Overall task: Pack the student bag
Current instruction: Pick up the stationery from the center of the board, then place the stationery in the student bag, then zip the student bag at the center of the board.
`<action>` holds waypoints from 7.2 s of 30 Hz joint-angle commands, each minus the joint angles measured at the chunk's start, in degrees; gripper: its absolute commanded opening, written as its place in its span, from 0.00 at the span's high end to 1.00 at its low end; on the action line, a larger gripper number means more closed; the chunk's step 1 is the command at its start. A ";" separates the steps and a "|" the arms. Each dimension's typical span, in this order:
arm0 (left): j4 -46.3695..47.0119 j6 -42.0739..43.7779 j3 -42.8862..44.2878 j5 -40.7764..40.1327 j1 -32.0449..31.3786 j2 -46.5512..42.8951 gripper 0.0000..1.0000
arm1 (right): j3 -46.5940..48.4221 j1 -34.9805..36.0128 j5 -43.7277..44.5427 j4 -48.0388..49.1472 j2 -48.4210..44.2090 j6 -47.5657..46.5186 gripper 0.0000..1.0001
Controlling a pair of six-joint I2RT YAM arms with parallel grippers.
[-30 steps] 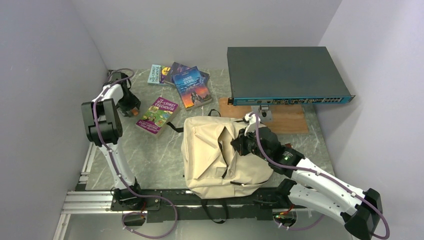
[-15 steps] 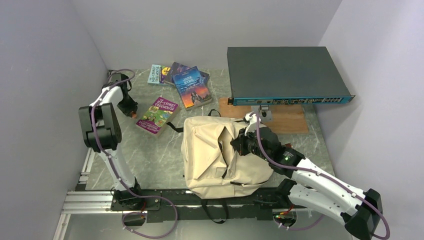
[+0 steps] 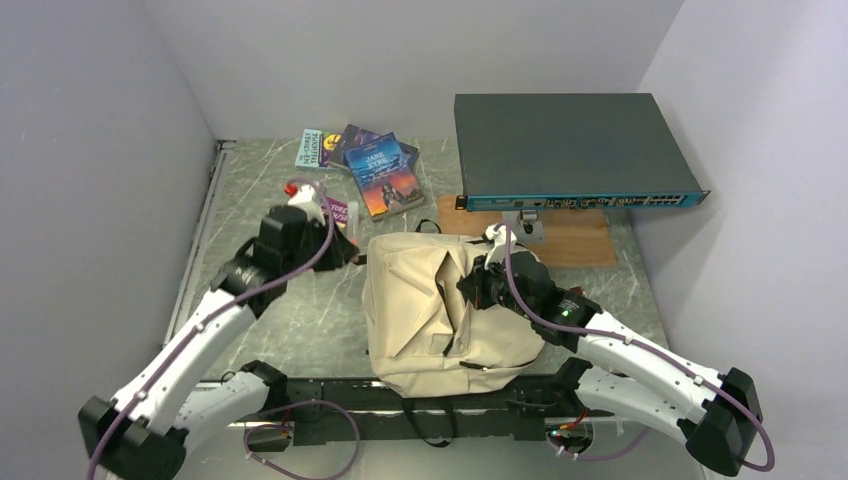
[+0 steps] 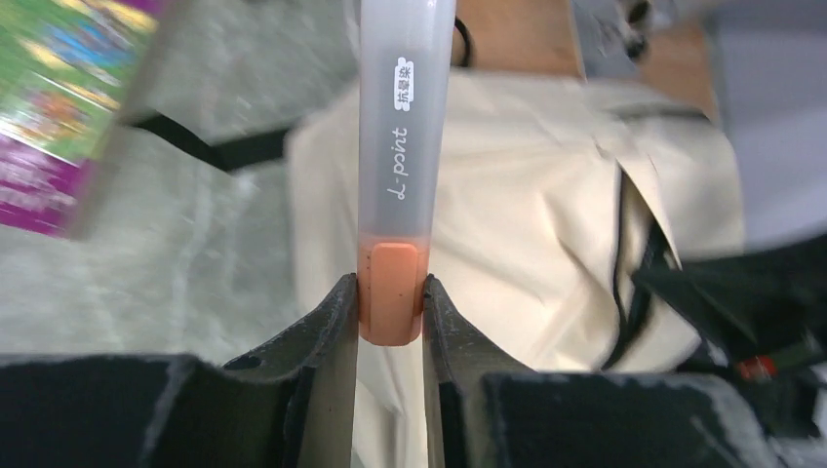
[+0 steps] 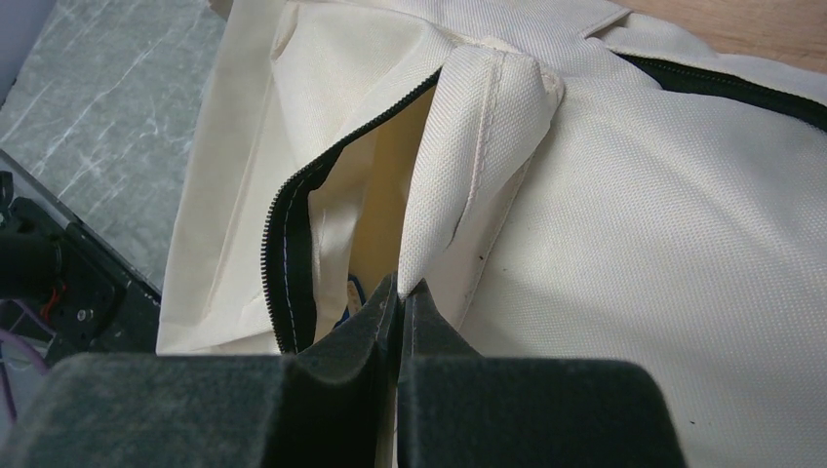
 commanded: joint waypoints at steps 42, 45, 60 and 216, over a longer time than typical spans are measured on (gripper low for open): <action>28.38 -47.61 -6.89 0.85 -34.84 20.45 0.87 | 3.81 0.13 -1.12 0.15 -3.56 2.70 1.00; 22.39 -44.24 -3.15 -2.09 -33.79 21.87 0.84 | 4.20 0.13 -0.84 -0.39 -3.42 2.84 1.00; 24.57 -31.59 -2.36 2.37 -33.82 19.70 0.26 | 4.23 0.15 -0.71 0.02 -2.65 2.95 1.00; 54.40 -23.94 -25.66 8.04 -40.19 7.78 1.00 | -20.44 31.72 20.74 22.53 -9.08 0.67 0.42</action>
